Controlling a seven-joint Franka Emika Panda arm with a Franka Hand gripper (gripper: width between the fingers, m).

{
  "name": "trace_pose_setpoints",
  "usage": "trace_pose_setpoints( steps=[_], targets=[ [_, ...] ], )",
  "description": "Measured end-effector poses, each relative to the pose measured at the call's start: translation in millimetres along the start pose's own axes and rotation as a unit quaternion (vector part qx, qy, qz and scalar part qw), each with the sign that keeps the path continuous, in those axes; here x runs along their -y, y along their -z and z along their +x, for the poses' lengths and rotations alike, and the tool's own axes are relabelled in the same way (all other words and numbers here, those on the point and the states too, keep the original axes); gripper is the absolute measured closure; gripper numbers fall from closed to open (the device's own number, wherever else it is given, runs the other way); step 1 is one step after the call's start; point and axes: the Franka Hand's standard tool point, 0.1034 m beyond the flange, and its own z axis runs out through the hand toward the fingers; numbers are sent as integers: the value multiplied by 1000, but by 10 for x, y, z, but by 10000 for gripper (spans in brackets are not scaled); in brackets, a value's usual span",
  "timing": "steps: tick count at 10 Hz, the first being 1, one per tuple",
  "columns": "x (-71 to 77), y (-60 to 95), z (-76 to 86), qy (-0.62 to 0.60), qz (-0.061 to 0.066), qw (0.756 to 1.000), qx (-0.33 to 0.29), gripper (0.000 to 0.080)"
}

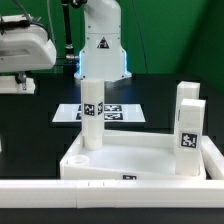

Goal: Assemble desk

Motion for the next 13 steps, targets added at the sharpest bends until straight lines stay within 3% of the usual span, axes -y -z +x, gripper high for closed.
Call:
trace_pose_setpoints(
  steps=[1,2,4,5,6,10,12,13],
  targets=[
    [27,83,60,2,-9,999,-30,511],
    [178,292,156,15,-25,997,-72,511],
    [609,910,217,29,-36,987,-152,511],
    [709,1104,151,35,-32,981,-190,511],
    [672,1114,100,32,-28,977,-207,511],
    [618,1181,238,13,-45,940,-337,511],
    [1030,1443,511,6,-59,911,-409,511],
    [1116,1531,608,1,-60,895,-442,511]
  ],
)
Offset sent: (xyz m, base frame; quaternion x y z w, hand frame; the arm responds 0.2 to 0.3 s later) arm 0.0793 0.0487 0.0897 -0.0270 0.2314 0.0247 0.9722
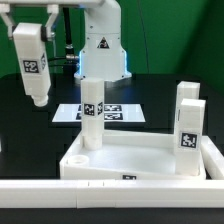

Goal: Assemble desk

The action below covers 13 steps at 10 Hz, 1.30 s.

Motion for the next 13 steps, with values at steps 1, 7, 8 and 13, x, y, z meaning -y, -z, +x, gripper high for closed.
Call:
trace_pose_setpoints(
  steps=[1,7,8,13],
  targets=[
    [117,0,87,-12,3,1000,-24,511],
    [146,-97,-50,-27,-2,997,-74,511],
    [125,-142,-100,-27,2,997,-75,510],
    [405,-330,-21,-39,16,996,-74,509]
  ],
)
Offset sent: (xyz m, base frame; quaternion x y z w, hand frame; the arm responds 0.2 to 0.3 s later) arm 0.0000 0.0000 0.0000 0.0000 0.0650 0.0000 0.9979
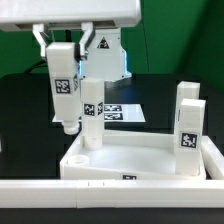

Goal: Assemble desk

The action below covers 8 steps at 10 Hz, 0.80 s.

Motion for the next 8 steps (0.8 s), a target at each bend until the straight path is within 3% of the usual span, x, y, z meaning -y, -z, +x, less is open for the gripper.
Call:
trace_pose_setpoints(
  steps=[8],
  targets=[
    [13,-283,-196,-5,-10,1000,25,509]
  ],
)
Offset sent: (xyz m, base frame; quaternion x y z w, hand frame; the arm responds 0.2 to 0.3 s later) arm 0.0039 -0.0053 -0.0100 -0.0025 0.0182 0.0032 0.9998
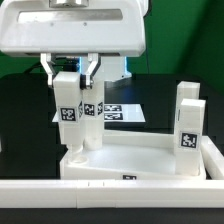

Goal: Assemble desk

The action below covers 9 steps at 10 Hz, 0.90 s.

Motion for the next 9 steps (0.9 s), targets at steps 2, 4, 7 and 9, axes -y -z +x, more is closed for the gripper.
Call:
trace_pose_setpoints(
  steps=[2,4,7,9],
  targets=[
    [13,-43,-12,-2,-1,1000,3,509],
    [27,-70,0,-6,-2,1000,3,509],
    [147,-151,-36,-42,-5,999,7,509],
    [170,-55,-83,-62,-3,997,54,509]
  ],
)
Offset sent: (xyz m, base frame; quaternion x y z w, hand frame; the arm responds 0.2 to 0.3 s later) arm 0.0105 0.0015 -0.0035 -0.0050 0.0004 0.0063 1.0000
